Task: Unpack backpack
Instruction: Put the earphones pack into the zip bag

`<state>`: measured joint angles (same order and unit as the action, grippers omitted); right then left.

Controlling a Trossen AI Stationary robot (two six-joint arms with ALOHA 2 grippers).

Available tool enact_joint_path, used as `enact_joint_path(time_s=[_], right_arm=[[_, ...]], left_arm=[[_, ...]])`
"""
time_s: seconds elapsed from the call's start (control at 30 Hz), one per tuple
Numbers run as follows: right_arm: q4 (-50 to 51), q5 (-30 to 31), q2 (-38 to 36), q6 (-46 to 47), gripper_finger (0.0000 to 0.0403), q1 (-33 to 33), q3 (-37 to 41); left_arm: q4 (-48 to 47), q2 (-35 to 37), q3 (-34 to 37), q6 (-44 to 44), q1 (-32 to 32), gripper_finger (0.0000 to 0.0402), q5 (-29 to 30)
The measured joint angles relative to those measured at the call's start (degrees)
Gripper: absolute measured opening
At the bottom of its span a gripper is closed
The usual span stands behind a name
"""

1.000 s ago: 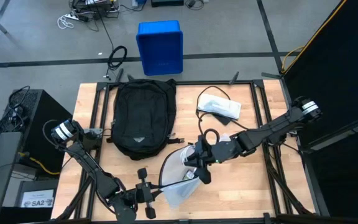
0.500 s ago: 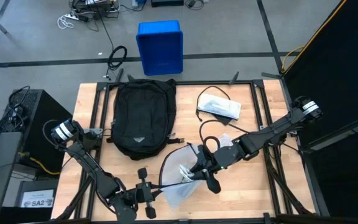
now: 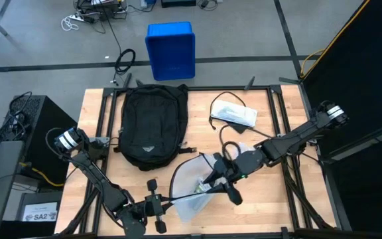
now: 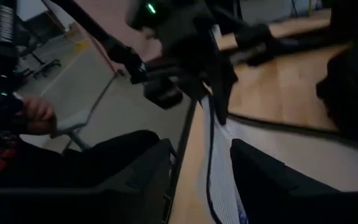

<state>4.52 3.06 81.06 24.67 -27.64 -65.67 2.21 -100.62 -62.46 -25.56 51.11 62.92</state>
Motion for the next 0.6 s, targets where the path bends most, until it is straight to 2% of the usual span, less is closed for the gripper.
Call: enact_joint_path(time_s=[0.17,0.23,0.43,0.6], right_arm=[[5.74,0.74,-6.65,-1.32,0.0139,-1.19,-0.02],[10.86,3.29,-9.6,-0.43,0.0136,-2.07,-0.06],[34.23,18.76,-14.43,8.36,0.0127,-5.56,-0.09],[54.87,32.83,-13.84,26.85,0.0123,-6.88,1.09]], left_arm=[[-0.05,0.0,0.0,0.0,0.0,0.0,0.0],[-0.16,0.0,0.0,0.0,0.0,0.0,0.0],[-0.27,0.0,0.0,0.0,0.0,0.0,0.0],[-0.15,0.0,0.0,0.0,0.0,0.0,0.0]])
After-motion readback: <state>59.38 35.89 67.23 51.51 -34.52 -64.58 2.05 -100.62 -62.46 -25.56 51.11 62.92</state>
